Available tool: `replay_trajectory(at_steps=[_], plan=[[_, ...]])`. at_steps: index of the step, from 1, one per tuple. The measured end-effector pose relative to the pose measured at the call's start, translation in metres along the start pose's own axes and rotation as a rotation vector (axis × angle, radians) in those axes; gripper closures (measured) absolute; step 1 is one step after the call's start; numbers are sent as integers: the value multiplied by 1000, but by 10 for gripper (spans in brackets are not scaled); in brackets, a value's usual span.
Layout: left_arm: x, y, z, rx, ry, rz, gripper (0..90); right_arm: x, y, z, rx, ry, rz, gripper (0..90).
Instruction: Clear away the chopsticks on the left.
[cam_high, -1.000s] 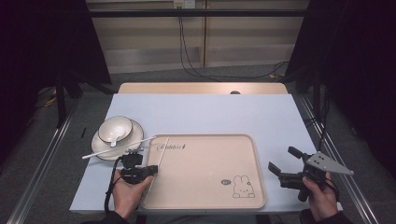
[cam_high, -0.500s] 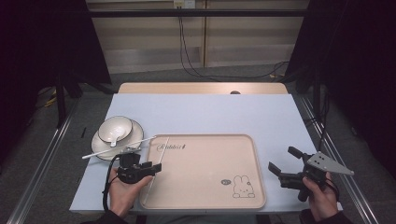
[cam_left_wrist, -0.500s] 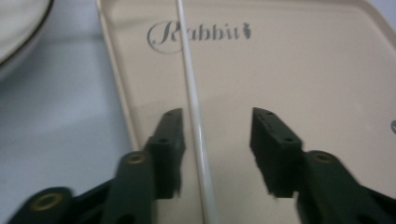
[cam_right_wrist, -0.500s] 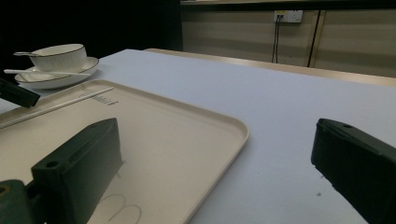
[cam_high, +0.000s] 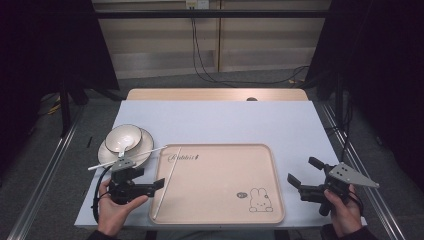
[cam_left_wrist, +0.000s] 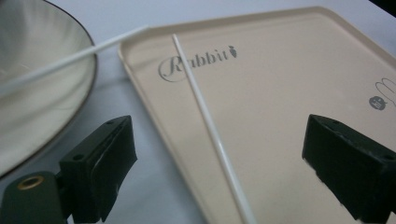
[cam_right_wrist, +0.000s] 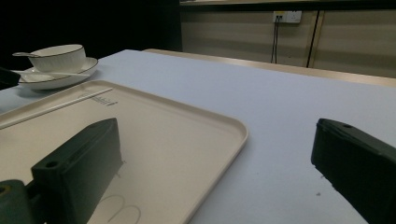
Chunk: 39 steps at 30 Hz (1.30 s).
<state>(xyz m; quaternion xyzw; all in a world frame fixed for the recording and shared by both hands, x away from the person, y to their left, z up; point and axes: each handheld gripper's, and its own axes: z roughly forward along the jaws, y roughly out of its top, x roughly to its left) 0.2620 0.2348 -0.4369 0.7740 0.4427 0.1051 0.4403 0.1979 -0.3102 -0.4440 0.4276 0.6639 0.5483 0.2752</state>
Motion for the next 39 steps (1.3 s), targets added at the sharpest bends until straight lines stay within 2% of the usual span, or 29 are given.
replay_trajectory(at_steps=[1,2,4,7,12,14,15,17,18,19,22,26,29,30,32,35,36,37,39], plan=[[3,0,-4,4,-16,16,86,0,0,0,0,-1,0,14],[7,0,-9,14,-50,38,83,0,0,0,0,-1,0,14],[15,-1,-18,9,-90,83,52,0,0,0,1,0,1,14],[29,0,-30,-18,-114,121,48,0,0,0,0,-1,-1,14],[51,2,-46,-42,-54,129,30,0,0,0,2,-1,0,14],[60,4,-50,-51,-53,129,27,0,0,0,1,-1,-5,14],[65,5,-53,-67,-58,146,32,-1,0,0,2,-2,-4,14],[72,6,-55,-67,-51,168,32,-1,0,0,3,-4,-4,13],[76,7,-57,-72,-40,167,32,-1,0,0,3,-3,-3,13],[82,9,-58,-76,-52,165,32,-1,0,1,1,-6,-1,13],[94,12,-59,-69,-40,209,59,-1,0,1,3,-7,-1,13],[110,17,-59,-30,-58,252,70,-1,0,0,2,-5,-4,11],[120,20,-55,-6,-52,248,72,-1,0,1,1,-12,-2,10],[123,20,-53,2,-61,247,72,-1,0,1,2,-11,-2,10],[128,22,-50,21,-55,264,77,-1,0,1,2,-7,-1,10],[135,21,-44,48,-32,265,115,-1,0,1,2,-8,0,10],[137,21,-42,62,-26,284,120,-1,0,1,1,-7,-1,11],[138,21,-40,70,-28,301,162,-1,0,1,1,-7,-1,11],[141,20,-37,68,-32,310,222,-1,0,1,-1,-9,-2,11]])
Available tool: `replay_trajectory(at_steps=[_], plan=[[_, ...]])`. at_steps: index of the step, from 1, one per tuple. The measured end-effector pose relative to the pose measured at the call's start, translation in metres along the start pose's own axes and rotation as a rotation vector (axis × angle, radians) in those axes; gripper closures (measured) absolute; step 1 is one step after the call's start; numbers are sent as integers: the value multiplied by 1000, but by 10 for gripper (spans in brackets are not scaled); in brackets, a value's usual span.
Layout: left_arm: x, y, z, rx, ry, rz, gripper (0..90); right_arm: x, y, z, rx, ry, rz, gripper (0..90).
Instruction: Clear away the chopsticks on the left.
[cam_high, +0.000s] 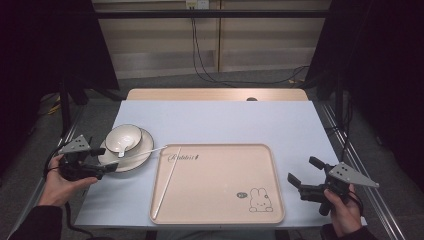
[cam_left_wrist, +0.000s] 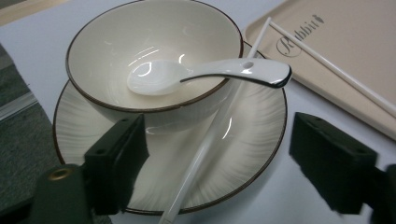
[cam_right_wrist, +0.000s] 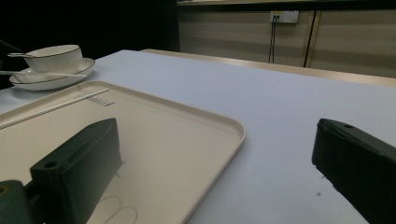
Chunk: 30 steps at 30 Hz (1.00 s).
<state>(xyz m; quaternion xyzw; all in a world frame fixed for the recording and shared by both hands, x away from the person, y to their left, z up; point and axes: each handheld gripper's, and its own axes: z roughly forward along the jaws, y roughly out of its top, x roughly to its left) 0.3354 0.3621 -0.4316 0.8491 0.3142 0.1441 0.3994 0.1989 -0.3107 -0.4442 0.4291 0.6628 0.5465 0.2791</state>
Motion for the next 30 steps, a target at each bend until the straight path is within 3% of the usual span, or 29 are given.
replay_trajectory(at_steps=[3,7,10,11,12,14,21,30], plan=[[3,0,3,35,-9,27,296,0,0,0,-1,-2,6,11],[6,-2,6,65,-3,30,395,1,0,0,3,-2,0,11],[7,-3,10,98,-16,54,474,1,0,0,3,-1,-3,11],[6,-3,12,90,-18,44,498,0,0,0,3,-3,-4,11],[7,-3,13,102,-36,63,508,1,0,0,3,-3,-2,11],[7,-2,15,125,-25,70,563,0,0,0,3,-3,-3,11],[8,-2,20,134,-43,72,684,0,0,0,4,-2,-3,11],[1,7,29,176,-84,84,697,0,0,1,8,5,-9,11]])
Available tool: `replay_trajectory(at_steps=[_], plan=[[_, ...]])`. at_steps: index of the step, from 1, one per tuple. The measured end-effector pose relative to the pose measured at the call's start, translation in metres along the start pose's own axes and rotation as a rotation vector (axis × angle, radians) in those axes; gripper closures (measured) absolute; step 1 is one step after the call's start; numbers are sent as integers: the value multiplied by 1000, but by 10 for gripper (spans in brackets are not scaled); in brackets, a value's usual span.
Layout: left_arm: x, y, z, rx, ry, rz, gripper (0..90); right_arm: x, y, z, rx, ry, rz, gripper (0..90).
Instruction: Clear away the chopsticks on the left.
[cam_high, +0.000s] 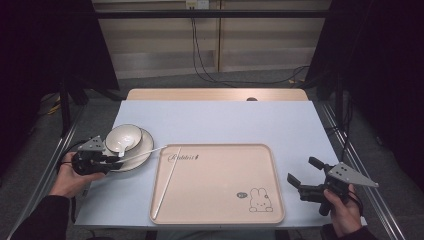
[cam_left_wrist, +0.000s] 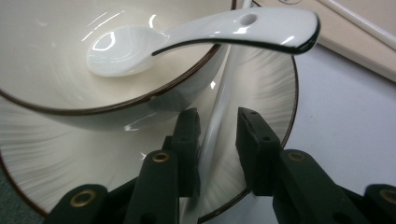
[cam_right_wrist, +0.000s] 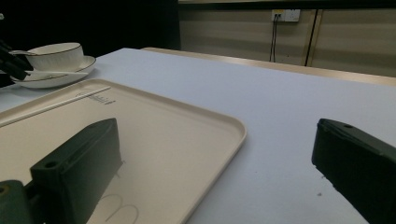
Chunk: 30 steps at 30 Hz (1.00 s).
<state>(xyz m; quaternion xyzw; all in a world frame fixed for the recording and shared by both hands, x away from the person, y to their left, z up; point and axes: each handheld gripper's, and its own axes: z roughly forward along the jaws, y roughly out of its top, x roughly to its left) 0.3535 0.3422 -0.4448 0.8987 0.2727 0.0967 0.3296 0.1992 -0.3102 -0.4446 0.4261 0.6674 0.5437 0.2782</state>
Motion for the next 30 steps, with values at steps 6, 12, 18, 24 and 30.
replay_trajectory(at_steps=[6,12,18,24,30], plan=[[-1,5,5,13,-9,-1,724,0,0,0,-2,-3,-2,11],[-4,11,9,12,-34,-4,761,0,0,0,0,3,2,11],[-6,14,13,28,-51,1,823,0,0,0,-2,-1,-1,11],[-6,13,11,26,-55,-7,842,0,0,0,-1,0,2,11],[-8,13,8,3,-72,-48,845,0,0,0,-1,3,0,11]])
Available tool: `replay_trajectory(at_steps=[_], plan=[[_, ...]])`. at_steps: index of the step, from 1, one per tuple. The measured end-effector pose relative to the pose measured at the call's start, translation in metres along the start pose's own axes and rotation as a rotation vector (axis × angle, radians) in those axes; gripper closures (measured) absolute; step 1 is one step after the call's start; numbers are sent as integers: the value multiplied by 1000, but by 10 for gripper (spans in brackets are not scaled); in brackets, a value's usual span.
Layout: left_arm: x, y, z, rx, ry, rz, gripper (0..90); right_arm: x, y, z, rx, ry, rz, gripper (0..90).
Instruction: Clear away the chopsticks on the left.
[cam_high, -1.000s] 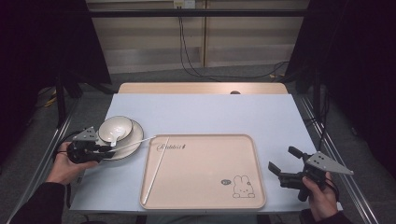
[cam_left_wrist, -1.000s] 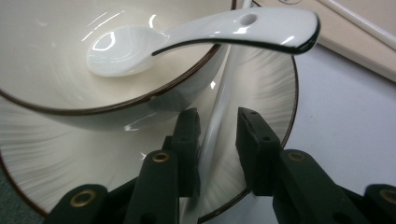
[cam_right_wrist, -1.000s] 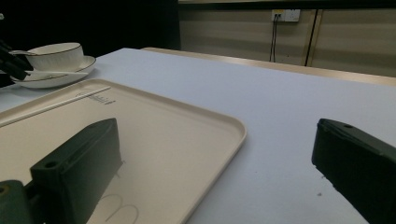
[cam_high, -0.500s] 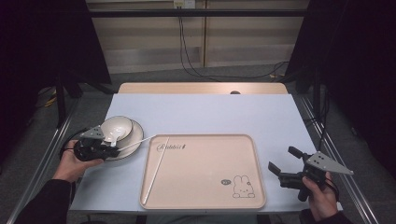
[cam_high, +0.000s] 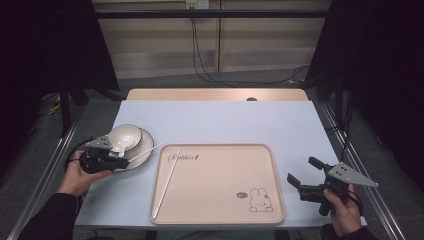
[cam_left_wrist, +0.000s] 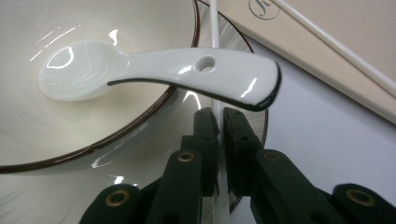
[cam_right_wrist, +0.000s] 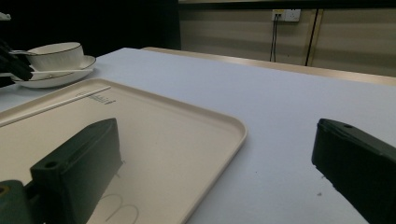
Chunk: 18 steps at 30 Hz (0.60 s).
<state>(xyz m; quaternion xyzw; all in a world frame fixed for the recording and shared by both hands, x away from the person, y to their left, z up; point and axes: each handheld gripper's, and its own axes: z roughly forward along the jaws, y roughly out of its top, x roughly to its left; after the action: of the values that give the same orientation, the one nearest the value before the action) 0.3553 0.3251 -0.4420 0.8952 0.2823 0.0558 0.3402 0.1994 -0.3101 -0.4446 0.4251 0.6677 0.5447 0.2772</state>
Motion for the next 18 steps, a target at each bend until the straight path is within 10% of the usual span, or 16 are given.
replay_trajectory(at_steps=[18], plan=[[-21,2,-14,-86,-12,-129,847,0,0,0,-4,-4,3,11]])
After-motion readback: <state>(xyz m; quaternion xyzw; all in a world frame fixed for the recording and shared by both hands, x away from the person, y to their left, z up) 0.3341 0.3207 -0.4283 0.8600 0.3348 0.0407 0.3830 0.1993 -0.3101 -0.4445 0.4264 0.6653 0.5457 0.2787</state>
